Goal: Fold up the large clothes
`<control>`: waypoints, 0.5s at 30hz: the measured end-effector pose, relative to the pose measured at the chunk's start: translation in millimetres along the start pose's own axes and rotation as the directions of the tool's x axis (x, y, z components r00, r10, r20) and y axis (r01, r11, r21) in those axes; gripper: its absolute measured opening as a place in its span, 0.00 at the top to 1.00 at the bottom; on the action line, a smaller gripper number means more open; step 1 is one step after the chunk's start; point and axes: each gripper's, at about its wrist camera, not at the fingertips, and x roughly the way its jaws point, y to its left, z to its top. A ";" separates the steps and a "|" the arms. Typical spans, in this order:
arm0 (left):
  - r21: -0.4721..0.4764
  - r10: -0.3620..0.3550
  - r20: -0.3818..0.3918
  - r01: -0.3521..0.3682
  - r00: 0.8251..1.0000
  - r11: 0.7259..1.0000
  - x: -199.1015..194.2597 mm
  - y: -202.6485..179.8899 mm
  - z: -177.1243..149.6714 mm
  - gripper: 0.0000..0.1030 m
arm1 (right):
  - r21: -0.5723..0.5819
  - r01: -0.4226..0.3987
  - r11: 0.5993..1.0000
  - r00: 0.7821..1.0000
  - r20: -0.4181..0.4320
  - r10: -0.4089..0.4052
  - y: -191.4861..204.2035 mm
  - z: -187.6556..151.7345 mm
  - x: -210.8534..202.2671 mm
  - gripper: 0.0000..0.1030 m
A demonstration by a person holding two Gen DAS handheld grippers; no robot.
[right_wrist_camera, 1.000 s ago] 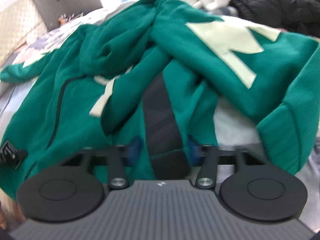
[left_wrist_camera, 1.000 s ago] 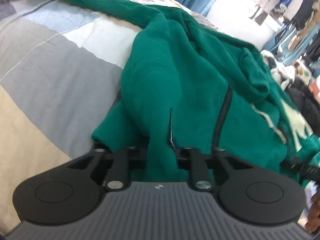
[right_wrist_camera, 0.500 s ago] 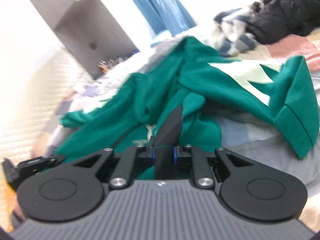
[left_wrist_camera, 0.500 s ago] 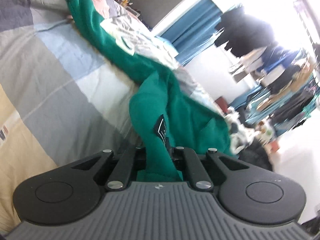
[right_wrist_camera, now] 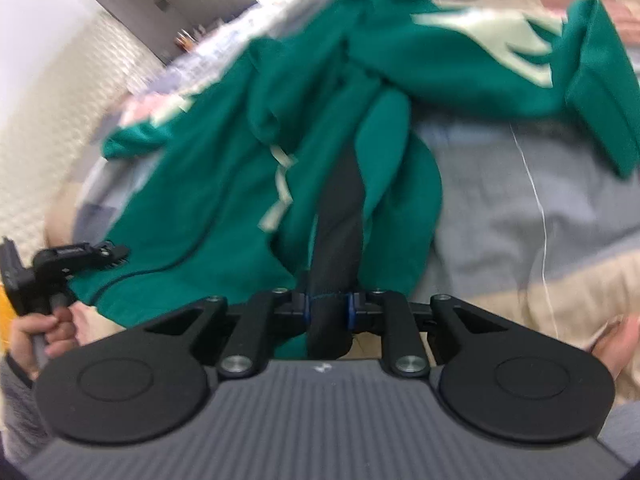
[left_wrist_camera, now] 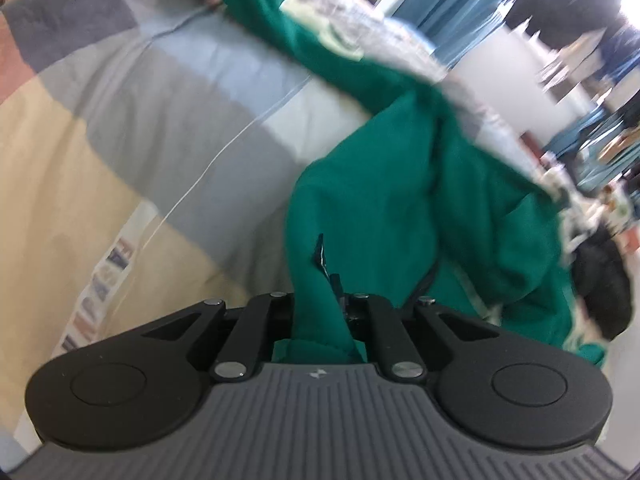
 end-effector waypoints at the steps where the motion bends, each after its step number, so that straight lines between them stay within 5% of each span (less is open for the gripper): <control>1: 0.009 0.010 -0.011 -0.010 1.000 1.000 2.5 -0.1 -0.4 0.89 | 0.014 0.009 1.000 1.000 -0.012 -0.009 -3.2 -2.6 6.3 0.81; 4: 0.044 0.028 -0.044 -0.027 0.999 0.999 4.4 -6.1 0.3 0.86 | 0.058 0.002 0.998 1.000 -0.031 -0.001 -6.4 -13.3 11.0 0.78; 8: 0.081 0.054 -0.039 -0.051 0.998 0.995 -5.8 -15.2 -2.3 0.52 | 0.082 -0.025 0.996 1.000 -0.017 0.027 -11.6 -12.9 2.1 0.72; 11: 0.140 0.071 0.011 -0.072 0.997 0.988 -17.8 -25.5 -1.0 0.38 | 0.101 -0.047 0.994 0.999 0.009 0.046 -18.5 -5.2 -13.3 0.57; 13: 0.186 0.074 0.060 -0.084 0.995 0.979 -33.1 -37.1 -2.0 0.36 | 0.108 -0.060 0.992 0.998 0.042 0.056 -22.3 -0.6 -26.9 0.33; 15: 0.230 0.051 0.104 -0.074 0.993 0.970 -51.5 -53.1 -6.7 0.35 | 0.098 -0.067 0.993 0.995 0.084 0.059 -25.9 4.0 -41.9 0.30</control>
